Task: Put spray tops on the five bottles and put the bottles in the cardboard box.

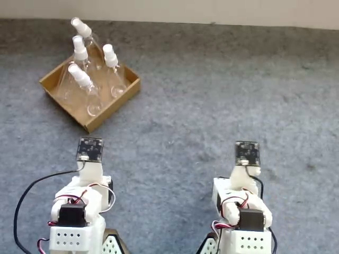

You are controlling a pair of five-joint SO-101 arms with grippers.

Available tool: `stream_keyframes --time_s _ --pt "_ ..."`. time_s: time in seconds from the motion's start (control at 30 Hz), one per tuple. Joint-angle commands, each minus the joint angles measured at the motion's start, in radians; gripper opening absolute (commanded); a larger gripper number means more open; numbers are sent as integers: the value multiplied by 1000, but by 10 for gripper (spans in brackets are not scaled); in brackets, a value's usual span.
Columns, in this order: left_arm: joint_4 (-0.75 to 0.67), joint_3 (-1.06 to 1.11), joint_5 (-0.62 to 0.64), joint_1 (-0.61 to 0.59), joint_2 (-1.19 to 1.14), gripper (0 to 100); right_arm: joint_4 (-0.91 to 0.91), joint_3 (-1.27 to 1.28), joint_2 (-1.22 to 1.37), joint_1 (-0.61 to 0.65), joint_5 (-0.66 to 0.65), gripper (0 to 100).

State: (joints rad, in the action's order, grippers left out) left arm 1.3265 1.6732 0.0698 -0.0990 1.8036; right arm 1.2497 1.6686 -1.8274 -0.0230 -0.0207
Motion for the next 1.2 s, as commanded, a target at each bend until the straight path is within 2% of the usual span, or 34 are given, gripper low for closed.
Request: stream_keyframes --time_s 0.0,0.17,1.17 --pt "3 22 143 -28 16 5 1 107 -10 -30 20 8" --pt "3 22 106 -25 15 5 1 108 -10 -28 20 8" --pt "3 22 106 -25 15 5 1 110 -10 -31 20 8"
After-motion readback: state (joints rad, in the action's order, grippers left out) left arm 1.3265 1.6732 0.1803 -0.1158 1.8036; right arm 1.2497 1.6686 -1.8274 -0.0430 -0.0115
